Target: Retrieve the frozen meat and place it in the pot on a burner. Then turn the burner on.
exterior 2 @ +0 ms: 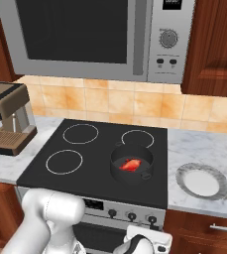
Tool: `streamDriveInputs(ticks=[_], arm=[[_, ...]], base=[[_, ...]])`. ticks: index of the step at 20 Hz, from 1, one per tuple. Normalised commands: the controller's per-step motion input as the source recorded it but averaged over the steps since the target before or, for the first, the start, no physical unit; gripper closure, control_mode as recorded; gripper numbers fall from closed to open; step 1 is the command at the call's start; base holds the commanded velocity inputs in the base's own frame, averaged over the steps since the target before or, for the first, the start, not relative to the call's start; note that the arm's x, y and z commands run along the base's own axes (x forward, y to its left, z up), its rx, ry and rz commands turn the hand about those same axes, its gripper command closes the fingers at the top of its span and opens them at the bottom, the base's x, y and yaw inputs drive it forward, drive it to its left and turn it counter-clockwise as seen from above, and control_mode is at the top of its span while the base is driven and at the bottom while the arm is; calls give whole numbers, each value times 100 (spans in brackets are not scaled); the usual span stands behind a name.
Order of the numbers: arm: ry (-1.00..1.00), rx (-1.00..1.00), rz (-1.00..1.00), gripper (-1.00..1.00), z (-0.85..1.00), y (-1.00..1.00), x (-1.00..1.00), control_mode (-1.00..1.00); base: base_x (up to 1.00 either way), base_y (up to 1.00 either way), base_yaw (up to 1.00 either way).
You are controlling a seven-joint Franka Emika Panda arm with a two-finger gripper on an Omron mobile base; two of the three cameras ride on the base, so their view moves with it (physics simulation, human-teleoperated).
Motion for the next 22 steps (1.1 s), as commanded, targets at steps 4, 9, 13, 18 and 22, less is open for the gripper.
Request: streamDriveInputs(ticks=[4, 9, 13, 18, 22], arm=[[0, 0, 0, -100, -1, -1, 12, -100], [-3, 0, 0, -100, -5, 0, 6, -100], [-2, 0, 0, -100, -7, -7, 10, -100], [0, 0, 0, -100, -1, -4, 8, -100], [0, 0, 0, -100, 0, 0, 9, -100]], base=[[0, 0, 0], [0, 0, 0], [0, 0, 0], [0, 0, 0], [0, 0, 0]])
